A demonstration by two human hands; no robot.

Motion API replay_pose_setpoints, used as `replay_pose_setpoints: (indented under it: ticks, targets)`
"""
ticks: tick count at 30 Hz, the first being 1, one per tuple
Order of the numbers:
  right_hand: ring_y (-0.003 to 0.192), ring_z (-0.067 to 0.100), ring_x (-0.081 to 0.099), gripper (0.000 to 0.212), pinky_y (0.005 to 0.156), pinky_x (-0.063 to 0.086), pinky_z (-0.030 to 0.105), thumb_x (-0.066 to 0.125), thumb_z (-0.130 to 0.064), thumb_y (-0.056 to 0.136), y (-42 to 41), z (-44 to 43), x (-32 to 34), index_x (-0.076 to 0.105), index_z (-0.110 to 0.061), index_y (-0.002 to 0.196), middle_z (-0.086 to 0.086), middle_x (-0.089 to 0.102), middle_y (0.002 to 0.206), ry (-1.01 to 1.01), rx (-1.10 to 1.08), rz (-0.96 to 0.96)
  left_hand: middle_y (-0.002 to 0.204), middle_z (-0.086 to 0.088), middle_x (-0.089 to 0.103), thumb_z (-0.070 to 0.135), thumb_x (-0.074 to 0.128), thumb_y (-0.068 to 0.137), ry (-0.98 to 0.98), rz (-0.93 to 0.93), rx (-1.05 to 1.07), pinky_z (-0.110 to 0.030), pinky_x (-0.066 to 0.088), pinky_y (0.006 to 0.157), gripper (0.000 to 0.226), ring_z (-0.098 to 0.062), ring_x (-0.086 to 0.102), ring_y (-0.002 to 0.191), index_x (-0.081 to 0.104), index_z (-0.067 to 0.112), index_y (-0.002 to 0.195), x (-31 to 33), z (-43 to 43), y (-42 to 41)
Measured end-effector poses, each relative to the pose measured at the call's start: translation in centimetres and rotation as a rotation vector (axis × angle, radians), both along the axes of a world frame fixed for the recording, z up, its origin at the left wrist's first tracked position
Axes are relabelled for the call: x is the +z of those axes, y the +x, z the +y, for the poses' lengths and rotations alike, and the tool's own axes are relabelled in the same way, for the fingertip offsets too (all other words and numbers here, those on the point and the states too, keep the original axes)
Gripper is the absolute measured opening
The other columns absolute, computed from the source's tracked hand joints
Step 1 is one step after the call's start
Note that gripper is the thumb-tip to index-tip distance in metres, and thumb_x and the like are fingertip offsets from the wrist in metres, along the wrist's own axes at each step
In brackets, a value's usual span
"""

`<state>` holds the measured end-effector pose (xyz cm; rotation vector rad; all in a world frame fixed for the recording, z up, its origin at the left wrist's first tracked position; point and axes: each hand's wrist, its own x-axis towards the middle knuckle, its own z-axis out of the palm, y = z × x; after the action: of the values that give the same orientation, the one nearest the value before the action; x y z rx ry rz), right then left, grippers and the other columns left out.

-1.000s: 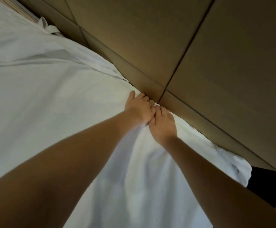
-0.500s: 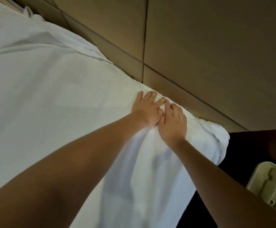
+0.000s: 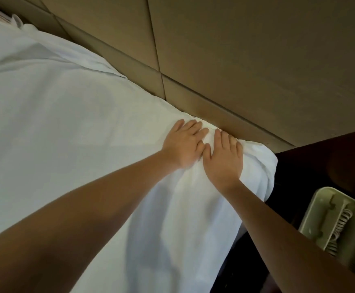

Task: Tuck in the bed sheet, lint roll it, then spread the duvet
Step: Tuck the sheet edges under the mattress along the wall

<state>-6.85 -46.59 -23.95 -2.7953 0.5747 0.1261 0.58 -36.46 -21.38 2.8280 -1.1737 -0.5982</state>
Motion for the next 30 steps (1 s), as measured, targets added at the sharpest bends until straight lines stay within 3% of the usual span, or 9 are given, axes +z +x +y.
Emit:
replay_pose_setpoints:
  ticks: [3, 6, 9, 11, 14, 17, 20, 24, 30]
  targets:
    - [0.120, 0.033, 0.050, 0.057, 0.104, 0.032, 0.041, 0.024, -0.029, 0.092, 0.9, -0.6, 0.1, 0.047, 0.002, 0.133, 0.018, 0.053, 0.132, 0.029, 0.045, 0.056, 0.156, 0.003, 0.019, 0.041, 0.019, 0.098, 0.127, 0.069, 0.100, -0.040, 0.001, 0.115, 0.053, -0.014, 0.012, 0.144, 0.020, 0.023, 0.149, 0.0, -1.9, 0.4]
    - [0.132, 0.022, 0.034, 0.046, 0.106, 0.021, 0.031, 0.029, -0.023, 0.099, 2.3, -1.8, 0.5, 0.031, -0.008, 0.143, 0.008, 0.039, 0.145, 0.066, 0.107, 0.224, 0.146, 0.005, 0.038, 0.039, 0.018, 0.098, 0.229, 0.040, 0.087, -0.043, 0.004, 0.114, 0.049, -0.015, 0.026, 0.138, 0.034, 0.025, 0.142, 0.2, -3.7, 1.6]
    - [0.116, 0.027, 0.050, 0.034, 0.094, 0.032, 0.030, 0.039, -0.015, 0.094, 1.4, -3.0, 2.1, 0.052, -0.007, 0.125, 0.012, 0.058, 0.125, 0.227, 0.059, 0.113, 0.141, 0.002, 0.043, 0.039, 0.019, 0.097, 0.311, 0.079, 0.100, -0.043, 0.012, 0.111, 0.048, -0.018, 0.031, 0.134, 0.040, 0.023, 0.138, 0.3, -5.1, 2.0]
    - [0.108, 0.030, 0.055, 0.031, 0.092, 0.036, 0.034, 0.048, -0.009, 0.089, -1.3, -3.3, 2.6, 0.058, -0.005, 0.118, 0.014, 0.062, 0.115, 0.160, -0.010, -0.089, 0.146, -0.002, 0.035, 0.036, 0.021, 0.098, 0.274, 0.099, 0.148, -0.044, 0.010, 0.112, 0.049, -0.020, 0.024, 0.137, 0.033, 0.018, 0.142, 0.4, -5.1, 1.0]
    - [0.110, 0.036, 0.051, 0.034, 0.091, 0.038, 0.045, 0.059, -0.010, 0.086, -4.7, -3.8, 2.6, 0.057, -0.008, 0.119, 0.016, 0.055, 0.120, -0.017, -0.237, -0.242, 0.151, -0.004, 0.025, 0.029, 0.022, 0.099, 0.113, 0.021, 0.161, -0.042, 0.011, 0.112, 0.048, -0.021, 0.018, 0.140, 0.024, 0.016, 0.145, 0.4, -4.0, -1.4]
    - [0.109, 0.036, 0.046, 0.037, 0.093, 0.040, 0.045, 0.056, -0.020, 0.091, -5.1, -4.3, 2.5, 0.046, -0.010, 0.125, 0.016, 0.041, 0.127, 0.303, -0.539, -0.195, 0.152, -0.002, 0.024, 0.026, 0.026, 0.098, -0.018, -0.007, 0.018, -0.037, 0.014, 0.109, 0.048, -0.019, 0.019, 0.140, 0.024, 0.021, 0.146, 0.9, -3.9, -3.8]
    - [0.107, 0.037, 0.051, 0.046, 0.086, 0.043, 0.042, 0.055, -0.030, 0.093, -4.1, -5.5, 2.9, 0.041, -0.005, 0.129, 0.016, 0.043, 0.129, 0.503, -0.819, -0.215, 0.153, 0.000, 0.023, 0.025, 0.029, 0.098, -0.071, 0.040, 0.008, -0.035, 0.012, 0.109, 0.050, -0.016, 0.018, 0.141, 0.023, 0.024, 0.148, 0.7, -4.7, -4.8]
    - [0.089, 0.032, 0.058, 0.018, 0.073, 0.042, 0.035, 0.051, -0.020, 0.093, -4.7, -8.7, 2.7, 0.061, -0.005, 0.092, 0.010, 0.060, 0.088, 0.461, -0.744, -0.141, 0.155, 0.002, 0.019, 0.025, 0.029, 0.098, -0.069, 0.083, -0.008, -0.034, 0.010, 0.112, 0.051, -0.015, 0.014, 0.142, 0.020, 0.027, 0.149, 0.8, -6.0, -5.3]
    - [0.056, 0.024, 0.043, 0.041, 0.062, 0.034, 0.029, 0.057, -0.018, 0.090, -6.3, -13.8, 2.6, 0.044, -0.012, 0.051, 0.004, 0.044, 0.056, 0.438, -0.767, 0.012, 0.157, 0.001, 0.012, 0.027, 0.025, 0.099, -0.031, 0.158, -0.103, -0.033, 0.007, 0.116, 0.054, -0.014, 0.008, 0.144, 0.010, 0.023, 0.151, 0.5, -7.6, -5.8]
